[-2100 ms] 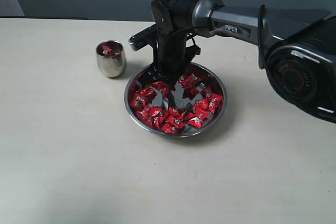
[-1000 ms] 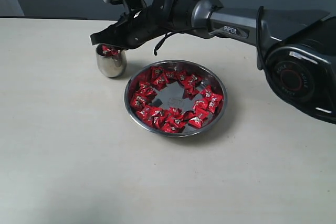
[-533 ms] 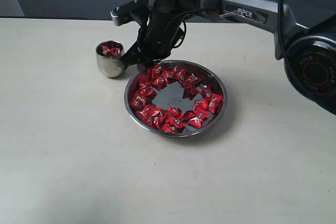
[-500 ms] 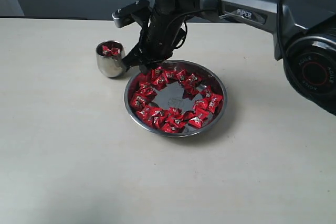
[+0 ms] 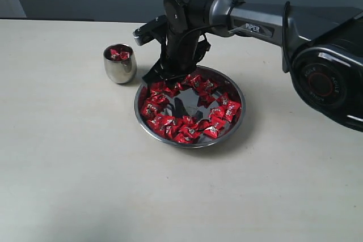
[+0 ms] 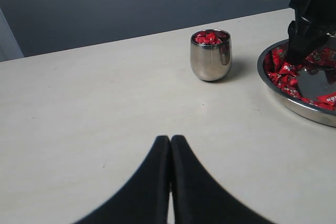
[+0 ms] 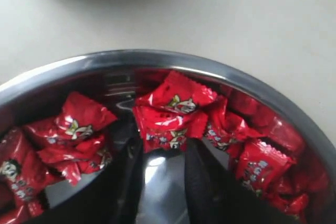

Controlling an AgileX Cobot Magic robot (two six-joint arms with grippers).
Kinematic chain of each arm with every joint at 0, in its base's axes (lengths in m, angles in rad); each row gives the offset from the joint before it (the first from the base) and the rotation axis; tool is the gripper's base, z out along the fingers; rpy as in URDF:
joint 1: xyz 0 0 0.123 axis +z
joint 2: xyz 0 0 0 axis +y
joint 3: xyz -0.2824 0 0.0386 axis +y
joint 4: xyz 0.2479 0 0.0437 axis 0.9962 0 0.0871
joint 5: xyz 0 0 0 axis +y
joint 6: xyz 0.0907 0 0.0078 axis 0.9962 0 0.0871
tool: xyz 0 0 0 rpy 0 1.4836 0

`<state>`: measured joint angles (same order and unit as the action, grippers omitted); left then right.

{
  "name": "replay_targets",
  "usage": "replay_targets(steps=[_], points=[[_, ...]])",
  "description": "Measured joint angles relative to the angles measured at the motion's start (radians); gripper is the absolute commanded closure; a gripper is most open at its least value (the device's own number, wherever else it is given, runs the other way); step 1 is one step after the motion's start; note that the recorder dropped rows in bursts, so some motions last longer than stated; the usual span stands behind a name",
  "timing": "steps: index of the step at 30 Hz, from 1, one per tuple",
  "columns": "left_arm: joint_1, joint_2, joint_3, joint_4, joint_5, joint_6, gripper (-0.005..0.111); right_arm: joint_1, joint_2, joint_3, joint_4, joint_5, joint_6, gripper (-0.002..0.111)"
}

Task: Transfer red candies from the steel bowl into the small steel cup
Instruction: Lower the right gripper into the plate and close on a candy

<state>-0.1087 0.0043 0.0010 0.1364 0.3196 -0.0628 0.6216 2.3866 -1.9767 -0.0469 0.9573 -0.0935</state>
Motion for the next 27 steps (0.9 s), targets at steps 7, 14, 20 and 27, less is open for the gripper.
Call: replay_targets(steps=[7, 14, 20, 27], points=[[0.000, 0.000, 0.000, 0.000, 0.000, 0.000, 0.106, 0.000, 0.028, 0.000, -0.006, -0.018, 0.003, 0.080], [0.000, 0.000, 0.000, 0.000, 0.000, 0.000, 0.106, 0.000, 0.048, 0.000, -0.006, -0.029, 0.004, 0.080], [0.000, 0.000, 0.000, 0.000, 0.000, 0.000, 0.106, 0.000, 0.050, 0.000, -0.010, -0.029, 0.004, 0.107], [0.000, 0.000, 0.000, 0.000, 0.000, 0.000, 0.106, 0.000, 0.050, 0.000, -0.011, -0.006, 0.004, 0.109]])
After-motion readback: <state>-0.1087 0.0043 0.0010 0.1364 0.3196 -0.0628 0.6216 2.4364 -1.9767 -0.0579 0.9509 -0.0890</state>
